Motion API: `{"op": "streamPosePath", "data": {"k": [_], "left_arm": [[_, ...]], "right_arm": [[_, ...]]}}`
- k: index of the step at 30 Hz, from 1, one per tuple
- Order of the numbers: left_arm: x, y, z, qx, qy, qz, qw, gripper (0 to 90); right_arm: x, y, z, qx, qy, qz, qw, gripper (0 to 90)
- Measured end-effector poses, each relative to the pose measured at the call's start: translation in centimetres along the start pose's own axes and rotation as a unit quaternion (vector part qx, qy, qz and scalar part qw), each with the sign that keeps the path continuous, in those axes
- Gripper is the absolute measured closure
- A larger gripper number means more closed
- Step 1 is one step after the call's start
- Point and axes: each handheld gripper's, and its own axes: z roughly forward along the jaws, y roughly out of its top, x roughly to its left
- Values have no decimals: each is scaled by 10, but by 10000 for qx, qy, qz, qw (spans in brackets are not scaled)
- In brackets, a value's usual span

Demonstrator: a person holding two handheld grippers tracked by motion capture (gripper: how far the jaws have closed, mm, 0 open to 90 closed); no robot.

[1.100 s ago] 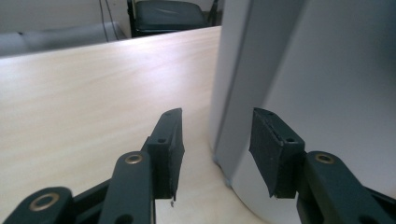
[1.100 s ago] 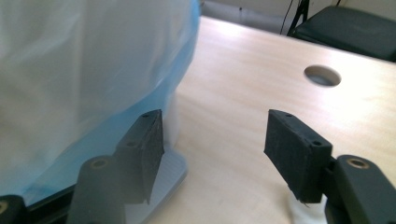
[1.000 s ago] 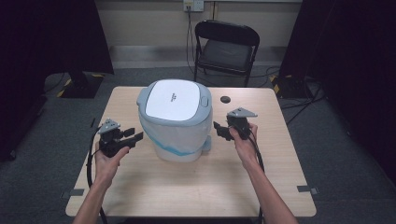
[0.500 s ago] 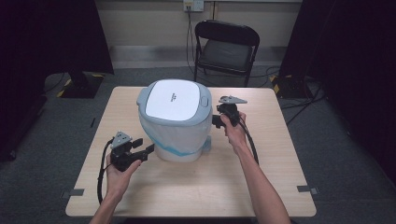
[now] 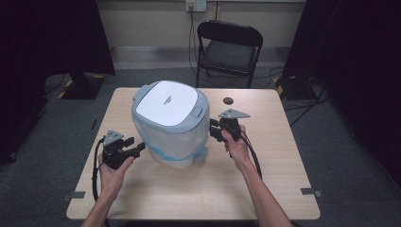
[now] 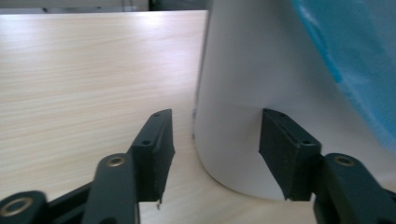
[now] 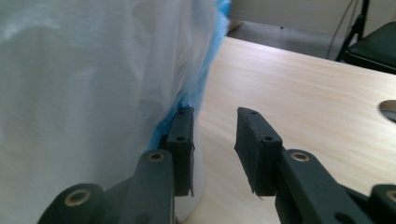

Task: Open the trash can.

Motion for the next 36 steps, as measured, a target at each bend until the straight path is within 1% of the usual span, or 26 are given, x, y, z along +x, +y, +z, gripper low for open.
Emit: {"op": "streamPosePath", "data": {"k": [2,3,4,5,6,8,9,10,11,12,13,14,16,17,19,21,22,23,25,27,30,31,32,34,35,36], "left_arm": [[11,3,2,32,73,-221,9997,496],[14,4,3,41,81,-265,9996,500],[19,6,5,62,116,-240,9996,501],[23,8,7,44,150,-236,9996,502],[26,11,8,72,169,-255,9995,500],[29,14,11,125,204,-210,9995,482],[28,15,10,134,241,-174,9995,481],[27,15,10,97,241,-198,9995,483],[27,15,9,86,230,-193,9995,489],[27,14,9,71,231,-191,9995,498],[27,14,10,58,215,-184,9996,499],[27,14,10,63,197,-168,9996,500],[29,15,12,91,186,-135,9997,511],[29,16,15,93,168,-130,9997,514],[29,19,20,147,137,-101,9997,516],[29,21,27,202,33,-102,9997,520],[29,22,31,180,-9,-77,9998,519],[28,23,34,184,-3,-52,9998,525],[27,24,39,215,39,-23,9998,537],[26,26,43,223,7,17,9997,545],[21,30,48,255,1,173,9995,586],[20,31,49,247,18,213,9995,604],[20,31,50,227,-24,210,9995,617],[20,30,53,191,-92,142,9997,658],[19,30,53,188,-120,147,9996,676],[17,30,54,185,-130,190,9996,693]], "right_arm": [[8,-3,-4,19,128,-67,9999,676],[14,-3,-6,60,170,-146,9997,675],[18,-3,-7,92,196,-196,9996,670],[22,-2,-8,143,202,-298,9992,645],[24,-1,-9,211,197,-373,9989,587],[25,1,-9,338,205,-379,9985,478],[23,1,-8,411,115,-421,9982,463],[19,1,-7,490,-96,-465,9977,465],[14,0,-5,516,-227,-367,9977,465],[8,-1,-2,503,-290,-232,9980,465],[4,-1,0,467,-376,-189,9980,460],[0,0,3,384,-481,-181,9979,451],[-2,4,11,205,-531,-229,9981,418],[-2,7,15,180,-597,-262,9977,416],[-2,14,22,108,-587,-315,9977,413],[-1,20,25,17,-517,-282,9983,387],[-1,22,25,-52,-448,-193,9988,387],[-1,23,26,-101,-430,-127,9989,448],[-1,22,25,-136,-392,-64,9991,480],[-3,19,22,-112,-220,-10,9997,543],[2,16,13,-92,-190,-69,9998,645],[4,15,10,-72,-189,-98,9997,658],[6,13,6,-59,-169,-143,9997,659],[11,10,-2,-20,-77,-157,9998,636],[14,8,-5,-11,-55,-214,9998,630],[18,5,-8,34,-93,-288,9995,633]]}}
